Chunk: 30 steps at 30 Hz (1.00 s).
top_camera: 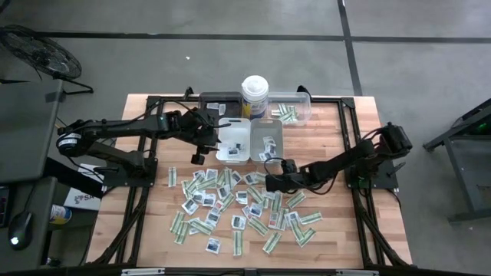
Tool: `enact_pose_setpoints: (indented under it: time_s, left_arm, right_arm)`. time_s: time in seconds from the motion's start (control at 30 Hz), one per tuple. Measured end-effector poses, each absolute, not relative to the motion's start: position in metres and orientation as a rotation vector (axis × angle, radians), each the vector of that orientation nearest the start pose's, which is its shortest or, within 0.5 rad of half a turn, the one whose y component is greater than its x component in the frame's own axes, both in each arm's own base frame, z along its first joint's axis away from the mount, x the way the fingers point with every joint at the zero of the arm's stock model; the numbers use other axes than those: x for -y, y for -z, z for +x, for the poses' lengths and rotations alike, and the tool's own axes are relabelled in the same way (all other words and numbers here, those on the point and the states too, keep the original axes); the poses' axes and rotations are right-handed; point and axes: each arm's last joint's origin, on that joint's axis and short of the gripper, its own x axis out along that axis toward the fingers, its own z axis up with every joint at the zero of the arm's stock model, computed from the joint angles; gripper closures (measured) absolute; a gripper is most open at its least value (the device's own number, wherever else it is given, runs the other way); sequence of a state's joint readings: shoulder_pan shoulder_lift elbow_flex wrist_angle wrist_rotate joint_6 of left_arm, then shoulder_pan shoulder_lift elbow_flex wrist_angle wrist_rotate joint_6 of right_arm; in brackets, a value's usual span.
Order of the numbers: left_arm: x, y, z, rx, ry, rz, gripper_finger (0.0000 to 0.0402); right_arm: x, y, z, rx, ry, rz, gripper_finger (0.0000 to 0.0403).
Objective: Pick & Place First Aid Supplies
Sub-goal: Put the band aid into the transparent bin
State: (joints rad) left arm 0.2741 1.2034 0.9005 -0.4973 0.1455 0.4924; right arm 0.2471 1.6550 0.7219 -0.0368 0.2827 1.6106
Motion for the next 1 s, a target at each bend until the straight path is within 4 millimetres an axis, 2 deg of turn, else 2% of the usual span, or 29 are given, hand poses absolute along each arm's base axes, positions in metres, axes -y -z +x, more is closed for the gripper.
enact_pose_setpoints:
  time_s: [0.37, 0.6, 0.77, 1.0]
  left_arm:
    - [-0.062, -0.265, 0.236, -0.791, 0.064, 0.276, 0.0269]
    - [-0.062, -0.265, 0.236, -0.791, 0.064, 0.275, 0.0269]
    - [-0.062, -0.265, 0.236, -0.79, 0.064, 0.275, 0.0269]
    - [-0.062, -0.266, 0.237, -0.781, 0.06, 0.275, 0.0269]
  right_arm:
    - [-0.077, -0.166, 0.274, -0.586, 0.591, 1.227, 0.0403]
    - [-0.081, -0.191, 0.257, -0.537, 0.58, 1.206, 0.0403]
    - [-0.07, -0.208, 0.241, -0.512, 0.628, 1.17, 0.0403]
    - [-0.041, -0.229, 0.217, -0.5, 0.708, 1.112, 0.0403]
